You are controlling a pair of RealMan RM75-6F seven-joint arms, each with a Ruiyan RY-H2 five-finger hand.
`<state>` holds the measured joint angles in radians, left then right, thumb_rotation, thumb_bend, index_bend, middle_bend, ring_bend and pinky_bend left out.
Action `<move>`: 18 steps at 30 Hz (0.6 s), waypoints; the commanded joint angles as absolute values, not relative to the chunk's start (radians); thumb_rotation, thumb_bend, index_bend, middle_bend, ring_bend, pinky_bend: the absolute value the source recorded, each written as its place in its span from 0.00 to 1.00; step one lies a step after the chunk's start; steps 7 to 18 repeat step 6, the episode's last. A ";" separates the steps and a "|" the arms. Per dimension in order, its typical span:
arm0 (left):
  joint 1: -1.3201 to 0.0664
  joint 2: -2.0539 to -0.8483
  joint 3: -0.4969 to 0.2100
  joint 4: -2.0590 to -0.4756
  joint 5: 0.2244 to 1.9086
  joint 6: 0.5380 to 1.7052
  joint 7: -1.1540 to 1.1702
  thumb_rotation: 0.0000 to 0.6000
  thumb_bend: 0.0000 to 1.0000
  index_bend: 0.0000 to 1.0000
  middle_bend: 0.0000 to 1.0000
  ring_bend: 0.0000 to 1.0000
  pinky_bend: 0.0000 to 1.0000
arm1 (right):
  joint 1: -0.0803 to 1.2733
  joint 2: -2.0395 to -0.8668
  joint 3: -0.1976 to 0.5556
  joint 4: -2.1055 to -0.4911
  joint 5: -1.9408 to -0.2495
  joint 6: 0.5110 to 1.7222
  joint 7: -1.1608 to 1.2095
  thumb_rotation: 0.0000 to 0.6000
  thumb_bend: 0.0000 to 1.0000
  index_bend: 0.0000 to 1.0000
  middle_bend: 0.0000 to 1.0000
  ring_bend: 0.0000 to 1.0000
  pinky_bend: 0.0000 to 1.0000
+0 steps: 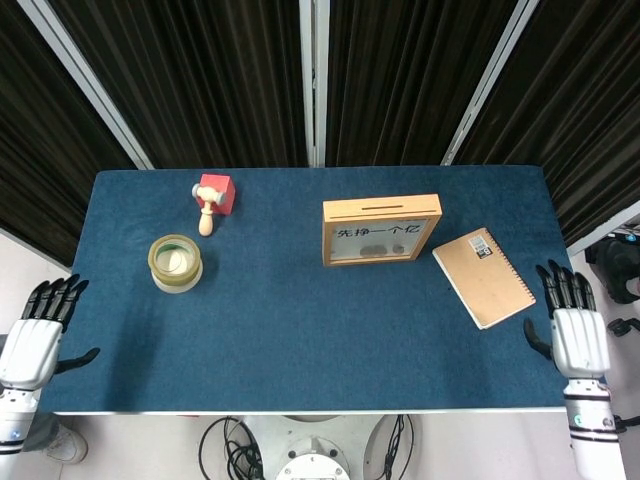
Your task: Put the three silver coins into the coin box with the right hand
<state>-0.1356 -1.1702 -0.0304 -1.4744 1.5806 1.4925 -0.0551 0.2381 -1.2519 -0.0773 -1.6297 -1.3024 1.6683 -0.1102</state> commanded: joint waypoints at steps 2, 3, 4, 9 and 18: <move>-0.152 -1.182 -0.031 -1.467 1.603 1.489 -0.060 1.00 0.00 0.06 0.01 0.00 0.00 | 0.164 -1.299 -0.081 -1.595 -1.313 1.704 -0.075 1.00 0.33 0.00 0.00 0.00 0.00; -0.155 -1.184 -0.030 -1.464 1.608 1.488 -0.062 1.00 0.00 0.06 0.01 0.00 0.00 | 0.157 -1.299 -0.077 -1.596 -1.311 1.701 -0.075 1.00 0.33 0.00 0.00 0.00 0.00; -0.158 -1.187 -0.028 -1.462 1.612 1.485 -0.062 1.00 0.00 0.05 0.01 0.00 0.00 | 0.150 -1.299 -0.071 -1.595 -1.307 1.697 -0.078 1.00 0.33 0.00 0.00 0.00 0.00; -0.161 -1.188 -0.026 -1.460 1.613 1.480 -0.062 1.00 0.00 0.05 0.01 0.00 0.00 | 0.142 -1.297 -0.061 -1.596 -1.302 1.689 -0.085 1.00 0.33 0.00 0.00 0.00 0.00; -0.161 -1.188 -0.026 -1.460 1.613 1.480 -0.062 1.00 0.00 0.05 0.01 0.00 0.00 | 0.142 -1.297 -0.061 -1.596 -1.302 1.689 -0.085 1.00 0.33 0.00 0.00 0.00 0.00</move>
